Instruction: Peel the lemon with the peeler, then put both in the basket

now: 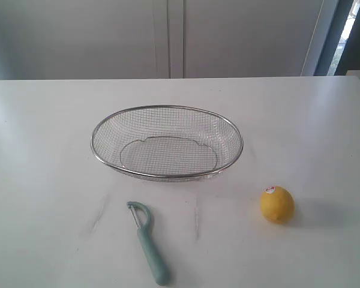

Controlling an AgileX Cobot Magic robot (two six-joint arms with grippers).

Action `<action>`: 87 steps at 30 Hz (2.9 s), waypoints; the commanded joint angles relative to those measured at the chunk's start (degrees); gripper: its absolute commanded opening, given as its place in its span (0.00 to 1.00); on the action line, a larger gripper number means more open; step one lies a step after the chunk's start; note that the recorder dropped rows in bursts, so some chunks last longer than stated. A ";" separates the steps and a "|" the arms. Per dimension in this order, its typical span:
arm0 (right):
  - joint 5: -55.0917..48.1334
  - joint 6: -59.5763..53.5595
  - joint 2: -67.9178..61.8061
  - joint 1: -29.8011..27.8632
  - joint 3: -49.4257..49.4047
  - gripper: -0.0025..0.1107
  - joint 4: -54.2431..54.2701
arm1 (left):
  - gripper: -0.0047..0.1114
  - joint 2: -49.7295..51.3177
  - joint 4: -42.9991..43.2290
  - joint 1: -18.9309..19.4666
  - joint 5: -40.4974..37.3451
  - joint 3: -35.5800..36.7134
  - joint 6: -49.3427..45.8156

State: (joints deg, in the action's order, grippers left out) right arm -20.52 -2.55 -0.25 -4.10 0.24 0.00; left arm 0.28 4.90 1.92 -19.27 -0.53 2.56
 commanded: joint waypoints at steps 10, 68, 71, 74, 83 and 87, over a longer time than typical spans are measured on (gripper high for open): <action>0.93 0.17 0.25 0.08 -0.24 0.02 0.00 | 0.04 -0.28 -0.10 0.23 -0.95 0.53 0.20; 24.51 -0.19 0.25 0.08 -0.24 0.02 0.00 | 0.04 -0.28 -0.10 0.23 -0.95 0.53 0.20; 24.94 -0.19 0.25 0.08 -0.24 0.02 0.00 | 0.04 -0.28 -0.10 0.23 -0.95 0.53 0.20; 25.06 -0.19 0.25 0.08 -0.24 0.02 0.00 | 0.04 -0.28 -0.10 0.23 -0.95 0.53 0.20; 25.10 -0.19 0.25 0.08 -0.24 0.02 0.00 | 0.04 -0.28 -0.10 0.23 -0.95 0.53 0.20; 24.12 -0.19 0.25 0.08 0.94 0.02 0.00 | 0.04 -0.28 -0.10 0.23 -0.95 0.53 0.20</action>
State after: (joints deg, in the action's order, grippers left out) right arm 3.82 -2.55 -0.25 -4.10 0.24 0.00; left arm 0.28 4.90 1.92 -19.27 -0.53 2.56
